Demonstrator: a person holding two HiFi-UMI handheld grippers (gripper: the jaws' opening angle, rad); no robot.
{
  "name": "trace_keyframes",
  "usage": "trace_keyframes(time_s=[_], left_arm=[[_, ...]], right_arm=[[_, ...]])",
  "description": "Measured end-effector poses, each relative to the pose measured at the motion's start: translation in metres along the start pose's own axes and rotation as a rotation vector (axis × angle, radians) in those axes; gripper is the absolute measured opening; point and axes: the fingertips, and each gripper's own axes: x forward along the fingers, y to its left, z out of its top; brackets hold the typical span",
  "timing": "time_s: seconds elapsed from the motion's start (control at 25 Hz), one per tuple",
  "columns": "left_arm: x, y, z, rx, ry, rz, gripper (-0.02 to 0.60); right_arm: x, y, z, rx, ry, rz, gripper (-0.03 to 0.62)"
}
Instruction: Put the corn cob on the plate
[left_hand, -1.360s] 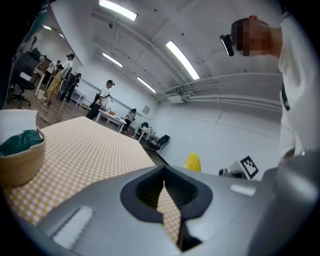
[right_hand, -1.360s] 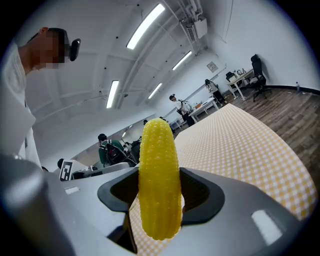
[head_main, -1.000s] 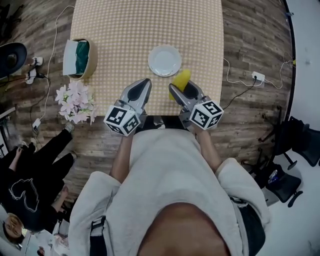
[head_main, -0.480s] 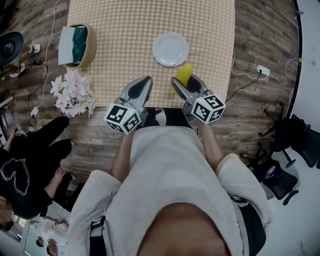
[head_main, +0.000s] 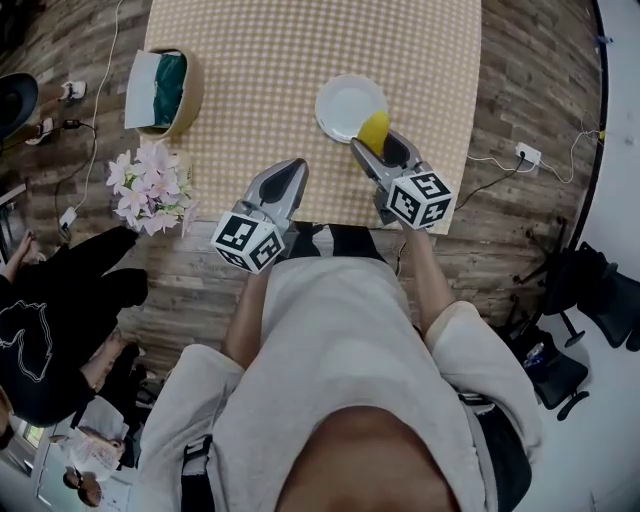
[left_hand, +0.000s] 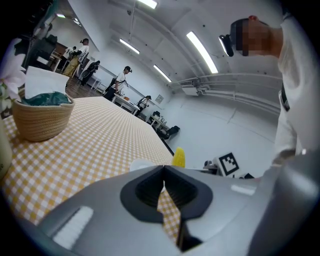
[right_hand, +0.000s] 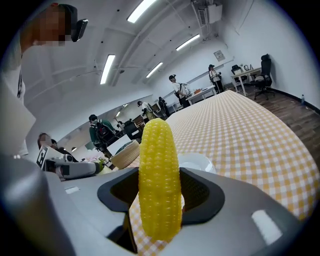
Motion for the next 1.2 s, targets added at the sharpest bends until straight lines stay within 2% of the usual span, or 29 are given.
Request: trace_keyframes(time_s=[0.16,0.48,0.68,1.08,1.2], left_arm=[[-0.003,0.007,0.0,-0.009,-0.005,0.016,0.008],[-0.005,0.013,0.001,-0.027,-0.013,0.038,0.008],[-0.006,0.016,0.002,-0.039,-0.021,0.045,0.008],[-0.009,0.027,0.006,-0.056,-0.04,0.062,0.008],[-0.009,0.026,0.008,-0.059,-0.047,0.061,0.008]], right_arm=[[0.016,-0.013,0.011,-0.079,0.024,-0.019,0.247],[0.04,-0.017,0.017,-0.345,0.141,-0.045,0.249],[0.053,-0.014,0.013,-0.56,0.235,-0.062,0.247],[0.075,-0.011,-0.002,-0.954,0.415,-0.032,0.249],[0.077,-0.011,-0.008,-1.042,0.473,-0.012,0.249]])
